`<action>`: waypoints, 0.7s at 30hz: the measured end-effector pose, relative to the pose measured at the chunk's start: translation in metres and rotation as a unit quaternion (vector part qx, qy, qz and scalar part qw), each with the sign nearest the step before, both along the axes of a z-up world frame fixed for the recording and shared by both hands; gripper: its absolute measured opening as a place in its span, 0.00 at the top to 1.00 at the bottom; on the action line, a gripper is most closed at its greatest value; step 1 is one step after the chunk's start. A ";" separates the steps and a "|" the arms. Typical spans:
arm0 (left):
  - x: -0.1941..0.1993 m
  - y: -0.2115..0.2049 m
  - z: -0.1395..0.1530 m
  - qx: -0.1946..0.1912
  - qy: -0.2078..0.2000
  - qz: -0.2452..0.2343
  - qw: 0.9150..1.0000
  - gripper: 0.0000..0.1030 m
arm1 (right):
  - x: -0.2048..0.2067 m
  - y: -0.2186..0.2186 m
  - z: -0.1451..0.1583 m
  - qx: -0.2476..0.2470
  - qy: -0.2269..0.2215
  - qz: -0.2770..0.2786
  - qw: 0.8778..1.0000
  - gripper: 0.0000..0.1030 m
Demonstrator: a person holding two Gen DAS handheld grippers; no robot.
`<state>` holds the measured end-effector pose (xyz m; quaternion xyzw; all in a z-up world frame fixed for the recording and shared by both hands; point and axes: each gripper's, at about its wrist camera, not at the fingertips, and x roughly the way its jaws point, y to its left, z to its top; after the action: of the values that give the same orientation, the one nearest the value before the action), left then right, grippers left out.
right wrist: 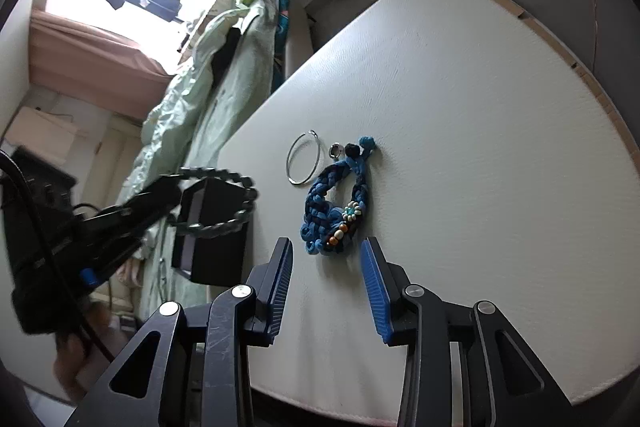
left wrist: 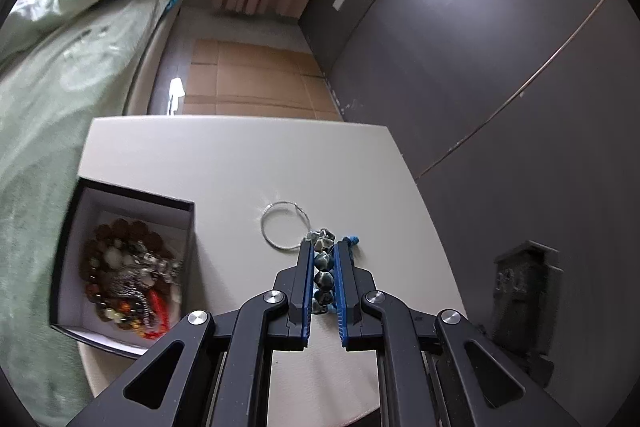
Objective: Organize jewelry
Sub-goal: 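Grasp the grey-blue bead bracelet with the left gripper while the right grasps the blue cord bracelet, then lower both bracelets into the black box and open both grippers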
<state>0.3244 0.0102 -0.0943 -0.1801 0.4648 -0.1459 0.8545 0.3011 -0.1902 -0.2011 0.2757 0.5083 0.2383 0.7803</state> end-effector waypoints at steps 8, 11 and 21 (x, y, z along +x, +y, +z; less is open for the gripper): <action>-0.016 0.020 0.020 -0.005 -0.024 0.004 1.000 0.90 | 0.015 0.022 -0.009 -0.050 0.023 -0.022 0.998 0.64; -0.021 0.030 0.027 -0.001 -0.034 0.014 0.999 0.90 | 0.019 0.025 -0.011 -0.060 0.027 -0.035 0.997 0.70; -0.032 0.071 0.031 0.019 -0.045 0.053 0.997 0.90 | 0.017 0.031 0.007 -0.055 -0.015 -0.027 0.998 0.89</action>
<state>0.2923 0.0816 -0.0634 -0.1812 0.4184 -0.0992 0.8845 0.3182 -0.1589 -0.1940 0.2426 0.5011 0.1932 0.8079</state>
